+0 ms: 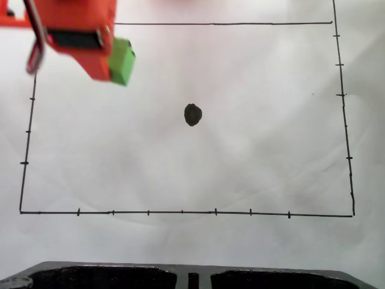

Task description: Grasp the colored block, Place it on the black dot, and then return the arm to the default position.

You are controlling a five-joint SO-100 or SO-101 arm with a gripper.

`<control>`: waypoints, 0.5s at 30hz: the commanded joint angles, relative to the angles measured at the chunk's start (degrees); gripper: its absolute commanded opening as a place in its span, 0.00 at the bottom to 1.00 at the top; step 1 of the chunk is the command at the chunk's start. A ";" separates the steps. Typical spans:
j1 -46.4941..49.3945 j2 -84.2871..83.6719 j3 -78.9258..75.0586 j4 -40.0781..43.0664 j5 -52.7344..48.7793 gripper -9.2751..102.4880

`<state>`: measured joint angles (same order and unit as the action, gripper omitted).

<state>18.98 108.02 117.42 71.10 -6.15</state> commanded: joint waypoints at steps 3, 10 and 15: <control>-6.33 -1.93 -3.60 -1.58 5.19 0.16; -13.80 -4.04 -3.60 -3.25 10.37 0.16; -17.40 -5.71 -3.69 -5.19 12.13 0.16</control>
<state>2.72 102.13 116.02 66.62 5.36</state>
